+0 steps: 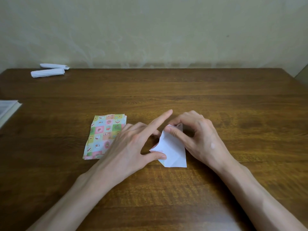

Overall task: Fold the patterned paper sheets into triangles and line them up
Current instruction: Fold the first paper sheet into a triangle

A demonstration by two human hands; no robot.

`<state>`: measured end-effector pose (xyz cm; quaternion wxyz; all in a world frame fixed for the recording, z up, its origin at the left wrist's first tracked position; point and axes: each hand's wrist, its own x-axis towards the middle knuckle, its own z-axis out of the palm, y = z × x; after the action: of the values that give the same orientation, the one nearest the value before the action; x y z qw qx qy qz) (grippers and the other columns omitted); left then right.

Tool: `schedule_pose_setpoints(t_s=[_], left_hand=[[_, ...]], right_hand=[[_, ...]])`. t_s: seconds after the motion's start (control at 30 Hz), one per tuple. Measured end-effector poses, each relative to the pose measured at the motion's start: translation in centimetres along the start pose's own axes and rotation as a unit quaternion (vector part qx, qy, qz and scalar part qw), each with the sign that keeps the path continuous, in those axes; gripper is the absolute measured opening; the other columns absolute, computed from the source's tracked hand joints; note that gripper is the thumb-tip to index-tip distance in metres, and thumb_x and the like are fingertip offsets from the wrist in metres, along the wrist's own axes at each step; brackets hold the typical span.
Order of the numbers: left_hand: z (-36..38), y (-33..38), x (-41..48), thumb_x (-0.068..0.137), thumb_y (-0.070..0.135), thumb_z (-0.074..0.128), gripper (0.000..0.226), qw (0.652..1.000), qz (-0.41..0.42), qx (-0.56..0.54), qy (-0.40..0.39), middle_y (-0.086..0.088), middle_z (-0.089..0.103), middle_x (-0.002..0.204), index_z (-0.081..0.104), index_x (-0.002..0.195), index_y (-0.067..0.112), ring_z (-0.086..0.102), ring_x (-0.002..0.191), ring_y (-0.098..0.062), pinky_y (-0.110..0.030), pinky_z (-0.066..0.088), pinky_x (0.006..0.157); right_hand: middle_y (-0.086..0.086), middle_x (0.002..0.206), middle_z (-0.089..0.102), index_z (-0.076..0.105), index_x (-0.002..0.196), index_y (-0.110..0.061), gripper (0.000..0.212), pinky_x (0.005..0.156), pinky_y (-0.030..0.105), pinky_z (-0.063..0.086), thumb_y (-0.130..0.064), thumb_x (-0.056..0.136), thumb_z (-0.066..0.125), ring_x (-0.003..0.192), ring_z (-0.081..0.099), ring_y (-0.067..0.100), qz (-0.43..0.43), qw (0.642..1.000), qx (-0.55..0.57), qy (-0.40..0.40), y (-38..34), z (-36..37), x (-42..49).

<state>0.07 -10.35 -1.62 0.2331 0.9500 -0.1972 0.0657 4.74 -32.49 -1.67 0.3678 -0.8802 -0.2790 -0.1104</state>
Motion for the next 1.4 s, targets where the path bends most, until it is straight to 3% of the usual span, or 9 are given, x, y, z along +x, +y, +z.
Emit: schedule_pose_setpoints(t_s=[0.1,0.23,0.33,0.5,0.63,0.77,0.9,1.1,1.4], left_hand=[[-0.1,0.1,-0.1,0.079,0.052,0.080,0.102,1.000,0.028,-0.002,0.013,0.028,0.048,0.118,0.013,0.156,0.057,0.041,0.108,0.012,-0.014,0.028,0.100],[-0.2,-0.2,0.0,0.079,0.050,0.080,0.049,0.995,0.081,0.025,0.054,0.010,0.040,0.125,0.061,0.122,0.038,0.043,0.112,-0.004,-0.033,0.043,0.094],[0.2,-0.8,0.0,0.080,0.054,0.076,0.039,0.995,0.082,0.019,0.055,0.008,0.044,0.127,0.074,0.114,0.035,0.045,0.121,-0.012,-0.037,0.043,0.096],[0.2,-1.2,0.1,0.080,0.064,0.069,0.050,0.997,0.053,0.033,0.045,0.012,0.047,0.136,0.076,0.120,0.036,0.042,0.132,-0.013,-0.037,0.040,0.102],[0.1,-1.4,0.2,0.082,0.071,0.062,0.057,0.997,0.041,0.052,0.028,0.014,0.044,0.149,0.075,0.123,0.034,0.035,0.144,-0.014,-0.041,0.034,0.111],[0.3,-1.7,0.2,0.086,0.075,0.052,0.060,0.996,0.050,0.064,0.031,0.020,0.060,0.135,0.076,0.122,0.033,0.042,0.134,-0.004,-0.026,0.026,0.103],[0.3,-1.9,0.3,0.087,0.074,0.052,0.060,0.996,0.035,0.070,0.041,0.022,0.062,0.129,0.072,0.126,0.034,0.046,0.127,-0.002,-0.023,0.025,0.101],[0.5,-2.2,0.2,0.088,0.071,0.054,0.049,0.994,0.018,0.088,0.059,0.020,0.064,0.127,0.074,0.120,0.039,0.053,0.125,-0.010,-0.036,0.036,0.105],[0.1,-2.0,0.0,0.089,0.074,0.046,0.054,0.995,-0.011,0.095,0.040,0.022,0.060,0.130,0.072,0.124,0.042,0.049,0.128,-0.007,-0.022,0.021,0.101]], right_hand=[[-0.021,0.090,0.067,0.071,0.094,-0.034,0.013,0.087,0.036,0.047,-0.045,0.099,0.066,0.098,0.059,0.011,0.019,1.000,0.020,0.012,0.1,0.2,0.0],[-0.022,0.092,0.067,0.071,0.101,-0.031,0.010,0.084,0.034,0.047,-0.040,0.099,0.067,0.094,0.057,0.008,0.044,0.999,0.009,0.015,0.4,0.6,-0.1],[-0.024,0.097,0.066,0.069,0.110,-0.030,0.016,0.087,0.036,0.049,-0.038,0.096,0.070,0.095,0.057,0.005,0.064,0.998,0.002,0.015,0.7,0.9,-0.2],[-0.017,0.119,0.054,0.062,0.128,-0.030,0.044,0.091,0.035,0.054,-0.029,0.088,0.081,0.112,0.058,0.008,0.052,0.998,0.011,0.018,0.9,0.7,-0.1],[-0.019,0.110,0.056,0.067,0.111,-0.034,0.029,0.087,0.033,0.049,-0.024,0.088,0.080,0.109,0.052,0.010,0.038,0.999,-0.006,-0.004,0.8,-0.3,-0.2],[-0.017,0.096,0.069,0.074,0.099,-0.038,0.033,0.093,0.044,0.049,-0.006,0.089,0.069,0.103,0.059,0.012,0.023,0.997,0.009,-0.074,1.1,-1.1,-0.3],[-0.022,0.111,0.069,0.074,0.105,-0.040,0.049,0.102,0.047,0.046,0.002,0.081,0.062,0.116,0.058,0.011,0.034,0.992,0.014,-0.118,1.1,-1.9,-0.3],[-0.029,0.137,0.053,0.068,0.116,-0.052,0.051,0.120,0.046,0.030,-0.018,0.077,0.068,0.141,0.040,0.005,0.051,0.975,0.017,-0.214,0.8,-2.8,-0.3],[-0.034,0.153,0.031,0.052,0.134,-0.060,0.072,0.123,0.033,0.018,-0.055,0.072,0.088,0.154,0.014,0.004,0.049,0.960,0.004,-0.274,0.1,-3.3,-0.7]])
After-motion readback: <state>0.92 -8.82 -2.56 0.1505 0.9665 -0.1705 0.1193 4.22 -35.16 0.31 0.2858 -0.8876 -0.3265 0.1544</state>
